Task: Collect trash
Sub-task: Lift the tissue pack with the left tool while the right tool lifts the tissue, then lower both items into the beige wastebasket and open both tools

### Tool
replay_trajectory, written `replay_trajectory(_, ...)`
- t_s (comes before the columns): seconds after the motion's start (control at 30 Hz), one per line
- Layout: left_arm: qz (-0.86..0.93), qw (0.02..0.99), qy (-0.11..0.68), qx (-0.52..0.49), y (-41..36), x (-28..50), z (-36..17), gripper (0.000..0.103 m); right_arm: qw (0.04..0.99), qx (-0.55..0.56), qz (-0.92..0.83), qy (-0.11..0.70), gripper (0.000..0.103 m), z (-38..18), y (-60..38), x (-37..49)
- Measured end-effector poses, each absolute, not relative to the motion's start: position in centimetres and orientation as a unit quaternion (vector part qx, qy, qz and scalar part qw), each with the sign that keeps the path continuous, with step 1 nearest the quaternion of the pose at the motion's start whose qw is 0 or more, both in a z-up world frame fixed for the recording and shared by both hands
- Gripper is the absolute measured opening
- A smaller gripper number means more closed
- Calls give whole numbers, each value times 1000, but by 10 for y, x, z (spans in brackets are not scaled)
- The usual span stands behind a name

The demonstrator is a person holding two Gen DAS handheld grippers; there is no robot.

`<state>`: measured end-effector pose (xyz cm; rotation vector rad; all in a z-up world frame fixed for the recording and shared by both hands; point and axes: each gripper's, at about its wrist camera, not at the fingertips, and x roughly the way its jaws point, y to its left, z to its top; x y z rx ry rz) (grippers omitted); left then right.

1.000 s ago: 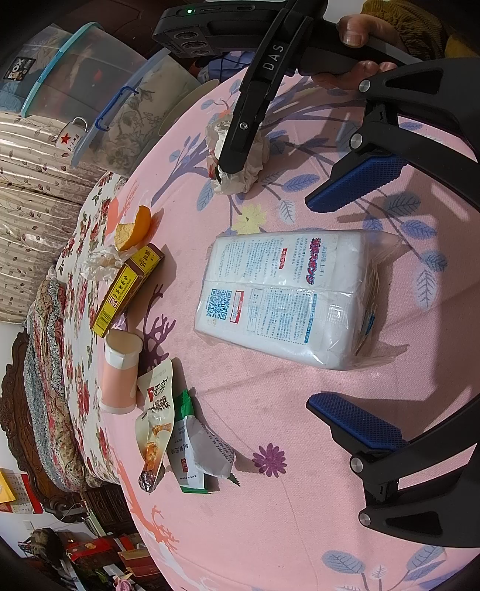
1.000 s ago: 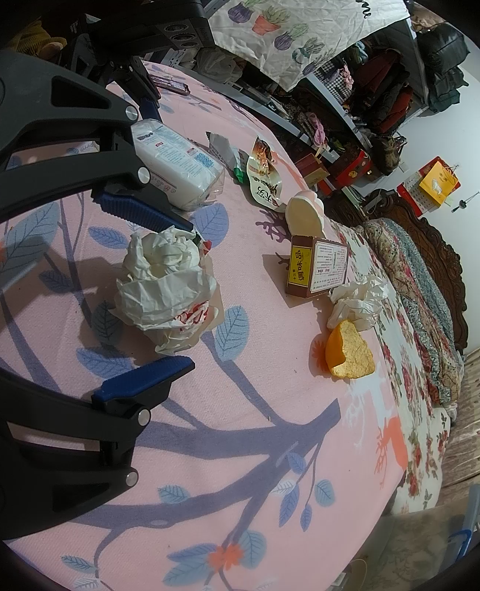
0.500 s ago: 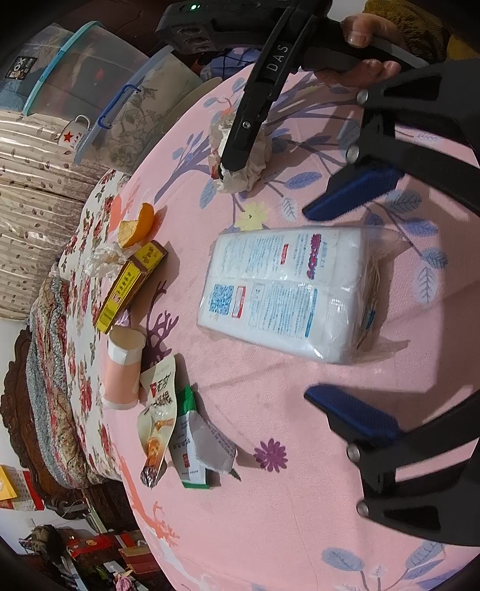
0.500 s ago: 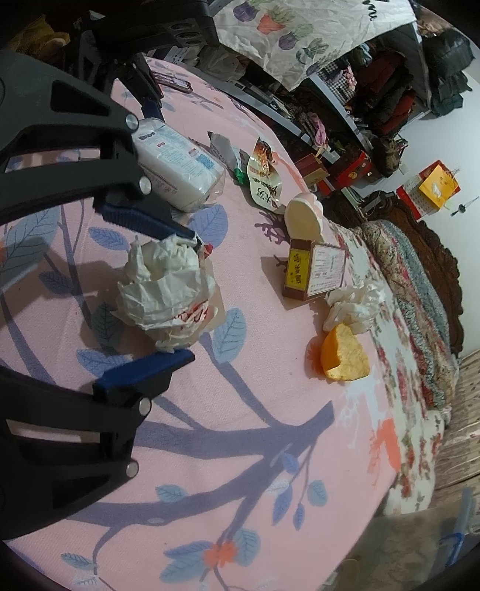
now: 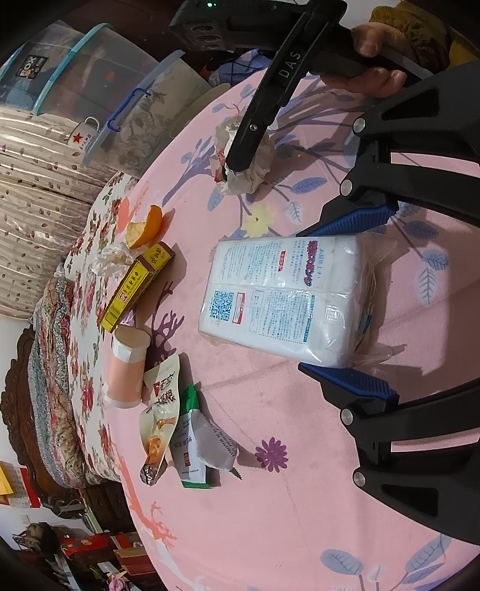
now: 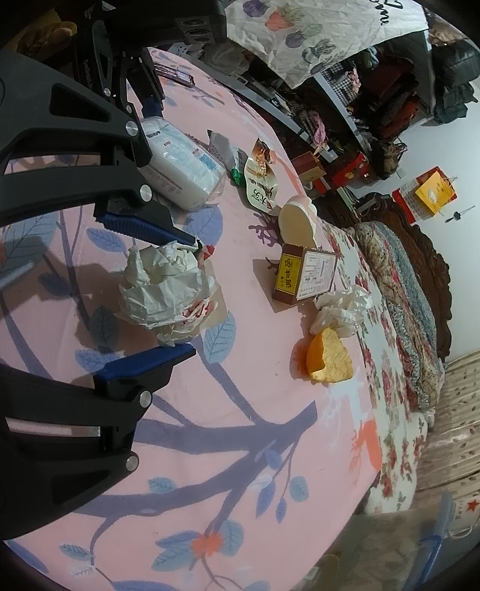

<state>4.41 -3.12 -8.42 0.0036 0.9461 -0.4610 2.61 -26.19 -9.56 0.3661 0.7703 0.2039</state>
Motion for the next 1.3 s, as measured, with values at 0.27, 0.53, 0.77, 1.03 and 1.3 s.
replay_trajectory(0.27,-239,865,440,-15,-25,42,-79,58,906,192,98,365,55,-95,-268,24)
replay_trajectory(0.53,-258,862,437,-18,-31,37,-65,58,901,222,106,357,55,-91,-280,20)
replay_trajectory(0.77,-287,851,440,-8,-63,47,-48,59,921,214,84,315,55,-70,-312,7)
replay_trajectory(1.03,-358,811,461,53,-179,81,-39,59,917,266,-5,298,55,-72,-417,-12)
replay_trajectory(1.3,-453,760,445,138,-367,113,-28,59,895,333,-111,276,56,-75,-570,-25)
